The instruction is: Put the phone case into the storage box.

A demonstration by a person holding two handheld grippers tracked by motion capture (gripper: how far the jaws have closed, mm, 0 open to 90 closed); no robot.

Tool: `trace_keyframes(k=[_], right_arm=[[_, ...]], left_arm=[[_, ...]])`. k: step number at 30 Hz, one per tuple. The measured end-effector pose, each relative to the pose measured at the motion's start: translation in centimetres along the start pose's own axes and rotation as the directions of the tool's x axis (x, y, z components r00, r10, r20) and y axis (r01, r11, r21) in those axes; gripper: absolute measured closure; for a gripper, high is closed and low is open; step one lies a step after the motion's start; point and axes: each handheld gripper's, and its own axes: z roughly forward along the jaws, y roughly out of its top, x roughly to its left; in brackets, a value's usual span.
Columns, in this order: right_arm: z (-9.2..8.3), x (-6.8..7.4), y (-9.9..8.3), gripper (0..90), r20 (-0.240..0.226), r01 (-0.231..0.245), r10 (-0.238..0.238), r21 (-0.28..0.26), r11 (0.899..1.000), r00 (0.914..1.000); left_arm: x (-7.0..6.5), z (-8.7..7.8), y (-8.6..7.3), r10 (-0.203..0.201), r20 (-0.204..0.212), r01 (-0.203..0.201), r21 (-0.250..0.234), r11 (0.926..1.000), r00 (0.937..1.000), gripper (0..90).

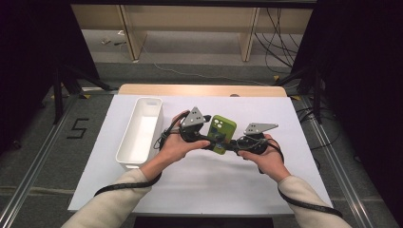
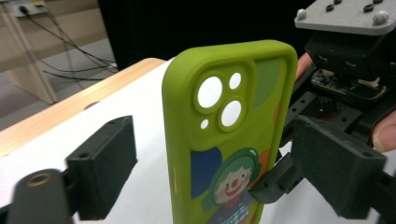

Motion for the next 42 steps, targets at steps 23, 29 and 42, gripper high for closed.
trace_keyframes(k=[23, 29, 42], right_arm=[[0.7, 0.4, 0.4, 78.8, 0.167, -0.067, 0.064, 0.013, 0.998, 0.9838], [0.9, 0.7, 0.5, 78.8, 0.182, -0.056, 0.052, 0.018, 0.998, 0.9819], [1.1, 1.0, 0.5, 78.8, 0.200, -0.061, 0.057, 0.016, 0.998, 0.9782]], left_arm=[[-0.4, 0.9, 1.0, -0.003, -0.115, 0.001, -0.020, 0.9998, 0.9934, 0.0], [-0.4, 1.2, 1.1, -0.010, -0.136, 0.007, -0.023, 0.9997, 0.9906, 0.0], [-0.9, 2.0, 1.2, -0.019, -0.147, 0.015, -0.028, 0.9995, 0.9890, 1.0]])
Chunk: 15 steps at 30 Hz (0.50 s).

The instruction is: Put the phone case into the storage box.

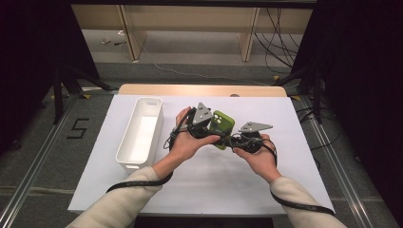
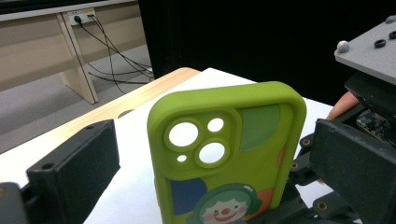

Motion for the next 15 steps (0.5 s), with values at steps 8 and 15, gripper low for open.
trace_keyframes(k=[8, 15], right_arm=[[0.11, 0.18, -0.07, 78.8, 0.005, -0.001, 0.001, 0.004, 1.000, 1.0000], [0.28, 0.41, -0.12, 78.7, 0.006, 0.000, 0.000, 0.006, 1.000, 1.0000]], left_arm=[[-0.16, 0.65, -0.06, -0.005, -0.004, 0.005, 0.003, 1.0000, 1.0000, 1.2], [-0.13, 0.88, -0.18, -0.014, -0.006, 0.014, 0.009, 0.9999, 0.9999, 2.5]])
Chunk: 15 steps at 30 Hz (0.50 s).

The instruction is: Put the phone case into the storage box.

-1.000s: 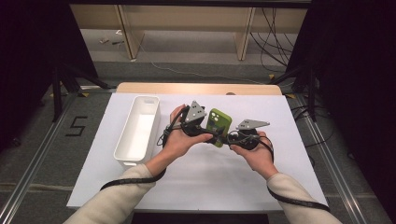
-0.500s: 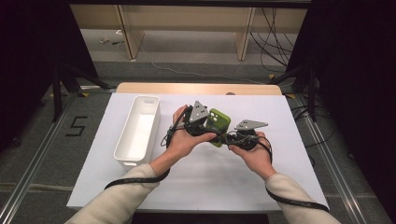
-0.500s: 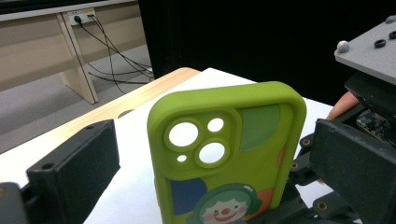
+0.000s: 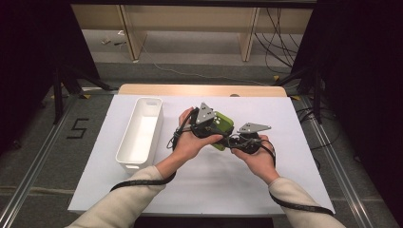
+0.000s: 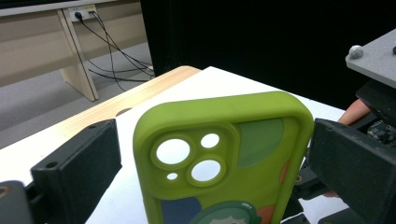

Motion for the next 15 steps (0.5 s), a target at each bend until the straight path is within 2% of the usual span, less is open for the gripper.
trace_keyframes(k=[5, 12, 15], right_arm=[[0.00, 0.10, 0.04, 78.7, 0.002, 0.000, 0.000, -0.002, 1.000, 1.0000], [0.01, 0.14, 0.03, 78.7, 0.008, 0.001, -0.001, -0.004, 1.000, 1.0000], [-0.02, 0.14, 0.04, 78.6, 0.010, 0.003, -0.003, -0.003, 1.000, 0.9999]], left_arm=[[-0.01, 0.03, -0.07, -0.001, -0.006, 0.001, 0.003, 1.0000, 1.0000, 5.3], [-0.13, 0.14, -0.22, -0.015, 0.011, 0.015, 0.005, 0.9999, 0.9998, 12.9], [-0.09, 0.16, -0.26, -0.010, 0.011, 0.010, 0.007, 0.9999, 0.9999, 15.0]])
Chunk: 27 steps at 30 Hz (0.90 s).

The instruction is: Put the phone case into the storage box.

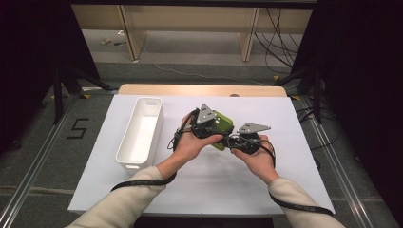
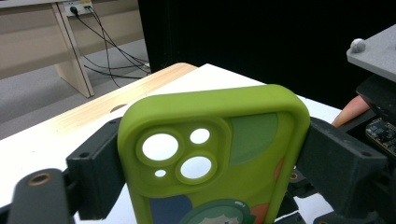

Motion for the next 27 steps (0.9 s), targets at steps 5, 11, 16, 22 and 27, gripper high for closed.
trace_keyframes(k=[5, 11, 16, 22, 27], right_arm=[[0.06, 0.01, -0.07, 78.4, 0.006, 0.003, -0.003, -0.005, 1.000, 1.0000], [0.12, -0.08, -0.10, 77.2, 0.002, 0.001, -0.001, -0.017, 1.000, 1.0000], [0.06, -0.10, -0.03, 69.4, 0.007, 0.000, 0.001, -0.029, 1.000, 1.0000], [0.11, -0.34, -0.17, 53.2, 0.001, -0.002, 0.002, -0.050, 0.999, 1.0000], [0.04, -0.28, -0.36, 36.7, -0.014, 0.009, -0.010, -0.064, 0.998, 0.9999]], left_arm=[[0.06, -0.03, 0.00, 0.005, 0.005, -0.005, 0.001, 1.0000, 1.0000, 15.8], [0.17, -0.12, 0.05, 0.003, 0.009, -0.003, -0.005, 1.0000, 1.0000, 16.3], [0.29, -0.32, 0.29, 0.002, 0.013, -0.002, -0.017, 0.9998, 0.9999, 16.6], [0.58, -0.58, 0.43, 0.001, 0.006, 0.000, -0.022, 0.9998, 1.0000, 16.7], [0.82, -0.83, 0.54, 0.002, 0.001, -0.001, -0.028, 0.9996, 1.0000, 16.7]])
